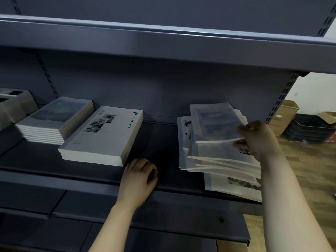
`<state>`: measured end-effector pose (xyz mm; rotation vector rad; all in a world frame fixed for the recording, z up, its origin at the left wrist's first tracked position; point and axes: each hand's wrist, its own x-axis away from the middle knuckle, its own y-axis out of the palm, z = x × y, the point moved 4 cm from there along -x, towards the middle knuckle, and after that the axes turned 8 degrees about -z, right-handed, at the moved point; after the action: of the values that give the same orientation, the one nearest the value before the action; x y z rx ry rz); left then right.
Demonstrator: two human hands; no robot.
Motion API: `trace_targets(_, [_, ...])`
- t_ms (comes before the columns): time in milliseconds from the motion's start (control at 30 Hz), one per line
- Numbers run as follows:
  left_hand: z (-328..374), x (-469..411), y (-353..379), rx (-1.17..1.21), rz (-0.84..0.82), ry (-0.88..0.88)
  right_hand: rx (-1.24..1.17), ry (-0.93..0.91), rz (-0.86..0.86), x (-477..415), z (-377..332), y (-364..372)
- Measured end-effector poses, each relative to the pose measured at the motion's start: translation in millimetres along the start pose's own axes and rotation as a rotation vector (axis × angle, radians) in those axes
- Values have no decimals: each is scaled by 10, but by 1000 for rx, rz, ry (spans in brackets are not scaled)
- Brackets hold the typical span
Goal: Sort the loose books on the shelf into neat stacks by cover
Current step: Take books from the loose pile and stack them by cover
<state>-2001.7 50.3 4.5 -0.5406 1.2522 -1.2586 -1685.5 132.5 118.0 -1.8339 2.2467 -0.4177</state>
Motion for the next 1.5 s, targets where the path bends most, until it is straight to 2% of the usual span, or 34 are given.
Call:
trace_targets(200, [-112, 90, -82, 26, -14, 20, -205, -31, 23, 187, -185, 256])
trace_targets(400, [-369, 235, -268, 19, -24, 34, -333, -90, -69, 469, -441, 904])
trace_targets(567, [-802, 379, -505, -4, -37, 19, -367, -92, -137, 652, -584, 1574])
trace_targets(933, [-1774, 608, -937, -3, -1, -18, -478, 51, -193, 896, -682, 2828])
trace_targets(1300, [-2447, 676, -1180, -22, -12, 11, -528, 114, -231, 1194, -971, 3626])
trace_targets(1500, [-2698, 702, -1272, -10, -28, 13, -477, 133, -279, 1336, -1062, 3990])
